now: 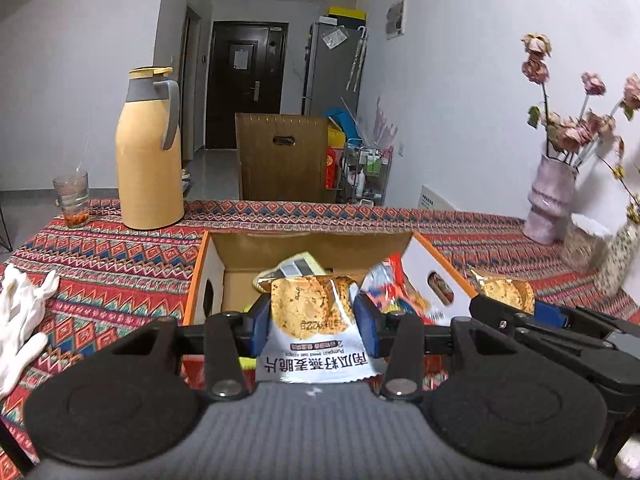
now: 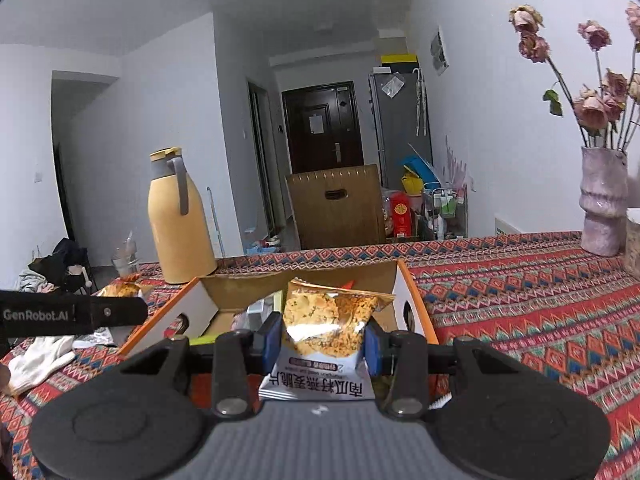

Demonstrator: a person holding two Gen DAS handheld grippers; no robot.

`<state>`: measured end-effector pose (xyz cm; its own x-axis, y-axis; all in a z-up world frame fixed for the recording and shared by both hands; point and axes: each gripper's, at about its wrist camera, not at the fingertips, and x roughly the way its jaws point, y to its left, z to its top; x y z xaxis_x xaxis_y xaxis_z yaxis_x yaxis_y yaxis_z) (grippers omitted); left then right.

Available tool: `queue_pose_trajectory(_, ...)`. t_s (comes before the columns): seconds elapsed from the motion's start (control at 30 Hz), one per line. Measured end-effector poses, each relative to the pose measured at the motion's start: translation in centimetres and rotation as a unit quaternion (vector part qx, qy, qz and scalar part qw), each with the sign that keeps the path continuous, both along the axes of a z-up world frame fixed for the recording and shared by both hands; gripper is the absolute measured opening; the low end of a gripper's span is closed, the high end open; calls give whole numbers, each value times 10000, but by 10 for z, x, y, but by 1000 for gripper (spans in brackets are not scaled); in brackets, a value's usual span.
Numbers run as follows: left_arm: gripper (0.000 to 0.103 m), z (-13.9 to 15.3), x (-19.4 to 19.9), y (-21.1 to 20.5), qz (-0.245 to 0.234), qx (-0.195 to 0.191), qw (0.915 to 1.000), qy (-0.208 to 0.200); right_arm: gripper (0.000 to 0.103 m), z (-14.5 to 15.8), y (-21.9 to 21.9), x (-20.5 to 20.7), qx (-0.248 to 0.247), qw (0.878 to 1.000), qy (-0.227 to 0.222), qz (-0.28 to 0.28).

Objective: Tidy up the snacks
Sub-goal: 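Carry both cracker packets over the box and open both grippers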

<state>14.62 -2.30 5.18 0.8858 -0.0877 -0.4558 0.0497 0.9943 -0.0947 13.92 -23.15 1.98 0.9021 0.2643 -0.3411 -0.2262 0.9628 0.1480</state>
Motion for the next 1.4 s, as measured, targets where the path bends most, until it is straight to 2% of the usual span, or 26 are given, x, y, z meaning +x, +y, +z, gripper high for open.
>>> queue_pose_trajectory(0.23, 45, -5, 48, 5, 145, -169, 9997, 105, 40, -1, 8, 55, 2, 10000, 94, -14)
queue_pose_trajectory(0.4, 45, -19, 75, 11, 265, -264, 9991, 184, 40, -15, 10, 84, 80, 9997, 188, -127)
queue_pose_trajectory(0.57, 45, -35, 90, 19, 310, -288, 9986, 328, 40, -31, 10, 95, 62, 9992, 366, -116)
queue_pose_trajectory(0.87, 47, -46, 94, 20, 346, -301, 9979, 451, 43, -40, 19, 99, -116, 9987, 483, -88)
queue_pose_trajectory(0.9, 49, -45, 93, 20, 362, -304, 9979, 442, 49, -39, 20, 99, -126, 9988, 465, -103)
queue_pose_trajectory(0.93, 55, -45, 92, 21, 370, -314, 9979, 437, 53, -38, 19, 98, -115, 9989, 448, -101)
queue_pose_trajectory(0.97, 66, -45, 92, 21, 384, -313, 9979, 425, 63, -38, 19, 97, -114, 9990, 428, -113)
queue_pose_trajectory(1.0, 73, -45, 91, 21, 419, -291, 9979, 398, 71, -37, 19, 96, -126, 9990, 393, -143)
queue_pose_trajectory(1.03, 84, -45, 91, 20, 461, -265, 9979, 372, 75, -37, 18, 94, -137, 9991, 364, -166)
queue_pose_trajectory(1.07, 91, -45, 90, 20, 509, -245, 9978, 344, 83, -36, 18, 93, -134, 9992, 339, -188)
queue_pose_trajectory(1.1, 94, -45, 89, 20, 537, -238, 9977, 323, 91, -36, 16, 92, -120, 9992, 319, -212)
queue_pose_trajectory(1.13, 100, -44, 88, 21, 553, -240, 9977, 301, 95, -35, 15, 91, -108, 9992, 306, -241)
queue_pose_trajectory(1.2, 103, -43, 86, 22, 611, -252, 9975, 237, 103, -35, 12, 90, -77, 9991, 296, -301)
queue_pose_trajectory(1.4, 103, -42, 85, 23, 618, -264, 9974, 270, 103, -33, 6, 89, 11, 9986, 301, -434)
